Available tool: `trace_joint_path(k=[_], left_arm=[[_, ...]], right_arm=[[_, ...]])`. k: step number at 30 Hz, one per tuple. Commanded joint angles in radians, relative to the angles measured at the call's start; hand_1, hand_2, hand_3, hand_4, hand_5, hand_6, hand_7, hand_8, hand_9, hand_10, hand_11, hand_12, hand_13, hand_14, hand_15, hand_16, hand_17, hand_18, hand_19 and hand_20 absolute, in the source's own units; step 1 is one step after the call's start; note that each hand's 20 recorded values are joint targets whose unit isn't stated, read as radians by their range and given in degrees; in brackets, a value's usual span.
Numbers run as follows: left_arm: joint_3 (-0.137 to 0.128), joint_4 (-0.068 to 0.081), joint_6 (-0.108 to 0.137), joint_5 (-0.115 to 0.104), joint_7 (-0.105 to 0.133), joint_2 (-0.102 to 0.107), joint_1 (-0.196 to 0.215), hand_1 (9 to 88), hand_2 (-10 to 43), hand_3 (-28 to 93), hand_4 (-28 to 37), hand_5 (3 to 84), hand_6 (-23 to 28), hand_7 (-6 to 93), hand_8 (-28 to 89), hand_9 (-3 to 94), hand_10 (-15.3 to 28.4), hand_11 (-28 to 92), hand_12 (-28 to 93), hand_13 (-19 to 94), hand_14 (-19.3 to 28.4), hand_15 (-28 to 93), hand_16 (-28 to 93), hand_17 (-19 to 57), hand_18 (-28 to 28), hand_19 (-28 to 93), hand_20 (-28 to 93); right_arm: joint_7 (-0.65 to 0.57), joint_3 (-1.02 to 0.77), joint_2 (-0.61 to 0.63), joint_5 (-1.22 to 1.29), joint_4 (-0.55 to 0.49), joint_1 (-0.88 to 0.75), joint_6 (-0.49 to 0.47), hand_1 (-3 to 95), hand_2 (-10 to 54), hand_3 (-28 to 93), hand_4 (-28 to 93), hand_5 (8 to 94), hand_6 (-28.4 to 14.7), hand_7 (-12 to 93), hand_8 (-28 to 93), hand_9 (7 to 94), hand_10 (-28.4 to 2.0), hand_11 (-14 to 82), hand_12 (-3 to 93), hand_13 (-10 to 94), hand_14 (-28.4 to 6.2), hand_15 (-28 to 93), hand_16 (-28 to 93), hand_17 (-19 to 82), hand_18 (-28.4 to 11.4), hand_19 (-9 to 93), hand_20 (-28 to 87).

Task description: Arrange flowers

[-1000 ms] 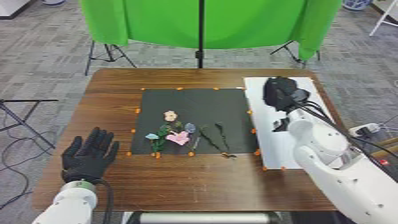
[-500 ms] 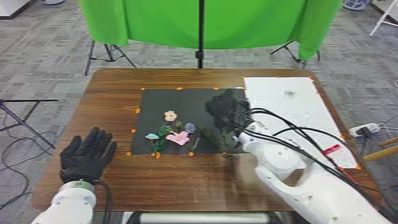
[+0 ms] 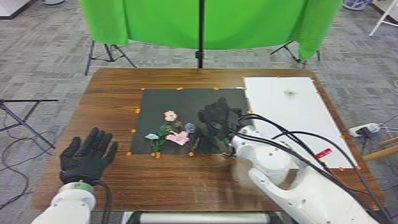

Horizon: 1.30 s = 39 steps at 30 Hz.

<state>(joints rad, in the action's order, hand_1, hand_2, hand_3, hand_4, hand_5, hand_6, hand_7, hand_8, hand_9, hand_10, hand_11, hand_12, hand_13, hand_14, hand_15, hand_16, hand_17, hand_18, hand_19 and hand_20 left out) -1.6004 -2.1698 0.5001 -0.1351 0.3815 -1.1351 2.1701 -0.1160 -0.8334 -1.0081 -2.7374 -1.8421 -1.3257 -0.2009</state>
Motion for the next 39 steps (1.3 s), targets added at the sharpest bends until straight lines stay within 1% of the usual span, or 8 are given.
trace_joint_path(k=[1,8,12,15,21,28,33,39], left_arm=[[-0.016,0.018,-0.039,-0.009,-0.052,-0.009,0.037,29.1,16.0,82,-28.3,51.8,11.9,16.2,-11,42.9,16.9,32,11,31,17.7,50,-11,-8.0,15.2,45,16],[-0.028,0.015,-0.015,-0.004,-0.096,-0.016,0.032,29.4,15.2,82,-28.3,50.9,11.8,15.9,-10,42.2,16.9,31,11,31,17.4,49,-11,-8.2,15.1,45,16],[-0.028,0.017,-0.011,-0.006,-0.088,-0.018,0.03,29.5,15.0,82,-28.3,51.0,11.8,15.8,-10,42.3,16.9,31,11,31,17.6,49,-11,-8.2,15.0,45,16],[-0.025,0.023,-0.037,-0.012,-0.08,-0.017,0.028,30.4,12.9,82,-28.2,50.8,11.8,15.7,-10,42.2,16.8,31,11,31,17.6,50,-11,-8.2,15.0,45,16],[-0.015,0.024,-0.024,-0.02,-0.07,-0.021,0.015,31.9,9.2,81,-27.2,50.3,11.8,15.7,-10,41.7,16.7,31,11,30,17.4,49,-10,-8.3,15.0,45,16],[-0.013,0.022,-0.031,-0.023,-0.052,-0.013,0.022,31.6,9.9,81,-27.6,50.6,11.9,15.9,-10,42.0,16.7,31,11,30,17.4,49,-10,-8.3,14.9,45,16],[-0.01,0.024,-0.06,-0.016,-0.038,-0.003,0.026,31.5,10.3,81,-27.8,50.6,11.8,15.8,-10,42.1,16.7,32,11,30,17.4,49,-10,-8.2,14.9,44,16],[-0.005,0.027,-0.061,-0.018,-0.037,-0.006,0.026,31.8,10.4,81,-27.9,50.9,11.7,15.9,-10,42.1,16.7,31,11,31,17.4,49,-10,-8.1,14.8,44,16]], right_arm=[[-0.017,-0.02,0.0,-0.015,0.004,-0.017,-0.006,58.5,-9.5,69,-28,64.2,-0.9,18,-14,69.0,-13.0,21.0,24.4,63,-7.7,46,34,31,-23.1,86,41],[-0.01,-0.038,0.023,-0.004,-0.022,-0.04,-0.012,48.6,-9.5,78,-28,57.5,-2.0,15,-13,64.2,-15.0,20.0,17.2,59,-11.1,54,21,30,-23.8,86,42],[-0.017,-0.047,0.026,0.017,-0.034,-0.045,-0.046,47.1,-9.5,76,-28,55.3,-2.4,13,-12,63.1,-15.4,19.3,16.9,59,-11.8,56,19,29,-24.0,86,43],[-0.021,-0.056,0.027,0.029,-0.036,-0.048,-0.052,45.6,-9.5,74,-28,53.8,-2.7,13,-12,62.1,-15.6,18.7,16.8,58,-12.3,57,18,29,-24.2,86,43],[-0.101,-0.135,0.009,0.074,-0.02,-0.025,0.013,41.6,-9.5,73,-28,52.9,-3.2,12,-11,60.5,-16.4,17.7,16.7,56,-13.0,57,18,29,-24.4,86,44],[-0.263,-0.251,0.045,0.124,0.157,0.08,0.213,31.7,-9.5,77,-28,48.9,-5.5,10,-10,50.3,-19.6,13.1,15.8,45,-16.2,43,12,27,-24.6,80,38],[-0.333,-0.291,0.065,0.216,0.305,0.171,0.111,41.9,-9.5,83,-28,47.7,-1.7,14,-13,42.3,-14.5,7.2,12.0,34,-15.2,22,12,19,-23.3,67,27],[-0.334,-0.305,0.012,0.252,0.472,0.198,0.022,52.0,-9.5,81,-28,45.2,-0.1,16,-14,41.5,-11.6,8.9,10.7,37,-12.4,18,14,21,-21.6,67,26]])
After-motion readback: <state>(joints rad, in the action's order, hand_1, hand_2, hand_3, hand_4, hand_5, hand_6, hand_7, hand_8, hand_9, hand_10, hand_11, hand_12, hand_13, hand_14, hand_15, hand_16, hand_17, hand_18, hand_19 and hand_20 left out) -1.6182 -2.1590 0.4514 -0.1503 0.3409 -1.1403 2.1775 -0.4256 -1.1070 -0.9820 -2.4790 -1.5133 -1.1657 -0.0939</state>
